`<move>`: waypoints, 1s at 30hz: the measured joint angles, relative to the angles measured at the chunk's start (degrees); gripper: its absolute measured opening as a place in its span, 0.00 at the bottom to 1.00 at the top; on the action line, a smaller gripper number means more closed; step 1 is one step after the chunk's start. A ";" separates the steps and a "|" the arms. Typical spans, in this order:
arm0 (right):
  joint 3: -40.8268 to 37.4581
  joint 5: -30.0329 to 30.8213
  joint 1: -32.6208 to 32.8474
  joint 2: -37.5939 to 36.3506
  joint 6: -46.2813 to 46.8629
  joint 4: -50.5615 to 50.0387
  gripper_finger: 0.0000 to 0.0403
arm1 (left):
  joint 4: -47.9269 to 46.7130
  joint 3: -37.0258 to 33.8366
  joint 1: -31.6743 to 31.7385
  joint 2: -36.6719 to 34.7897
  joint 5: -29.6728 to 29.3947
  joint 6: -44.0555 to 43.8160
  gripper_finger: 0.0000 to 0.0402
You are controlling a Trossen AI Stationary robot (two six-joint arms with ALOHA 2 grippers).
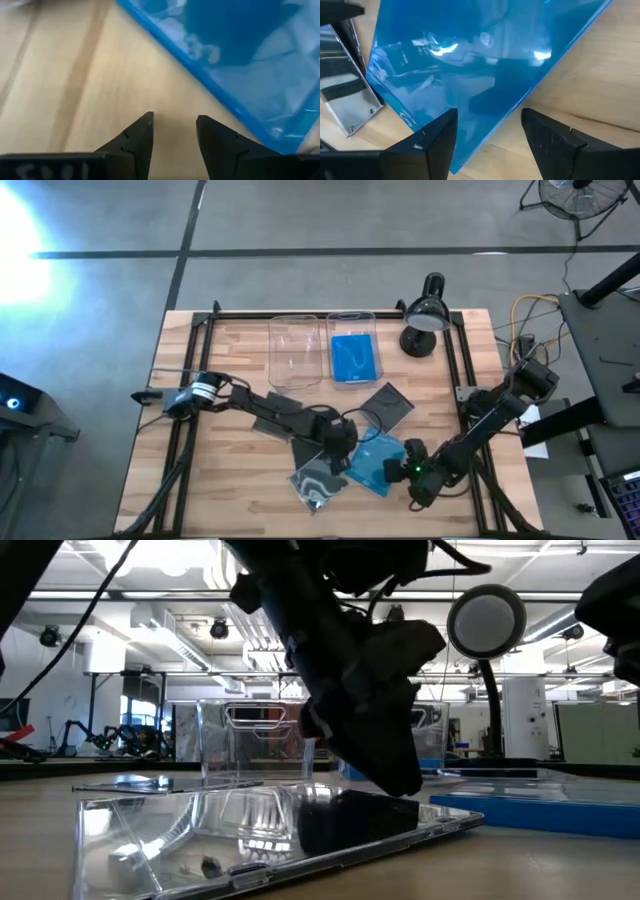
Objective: Pick & place jewel cases by type
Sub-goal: Put the blue CD case into the right transparent bin
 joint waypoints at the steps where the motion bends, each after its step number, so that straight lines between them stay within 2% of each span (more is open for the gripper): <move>1: 0.00 0.16 -0.36 0.00 -0.16 -0.01 0.56 | 1.25 -0.85 -0.06 -0.09 0.81 0.02 0.32; 9: -0.42 3.95 -2.93 -2.12 -3.90 2.48 0.56 | 7.03 -3.87 -0.63 -0.16 5.44 -1.93 0.32; 13: 0.40 10.33 -3.19 -4.51 -8.55 0.28 0.56 | 6.62 -3.49 -0.84 -0.07 7.17 -1.89 0.32; 16: 1.90 16.43 -3.01 -6.90 -10.74 3.65 0.56 | 7.97 -3.61 -0.87 0.04 7.01 -1.27 0.32; 19: 2.57 19.42 -3.59 -8.08 -13.44 3.43 0.56 | 8.24 -3.83 -0.87 0.10 6.90 -1.06 0.32; 24: 4.15 16.66 -4.05 -7.51 -15.82 3.59 0.56 | 8.76 -3.89 -0.87 0.10 6.30 -1.06 0.32; 30: 3.95 9.60 -4.77 -5.12 -13.18 4.66 0.55 | 8.93 -3.95 -0.83 0.10 5.91 -1.11 0.32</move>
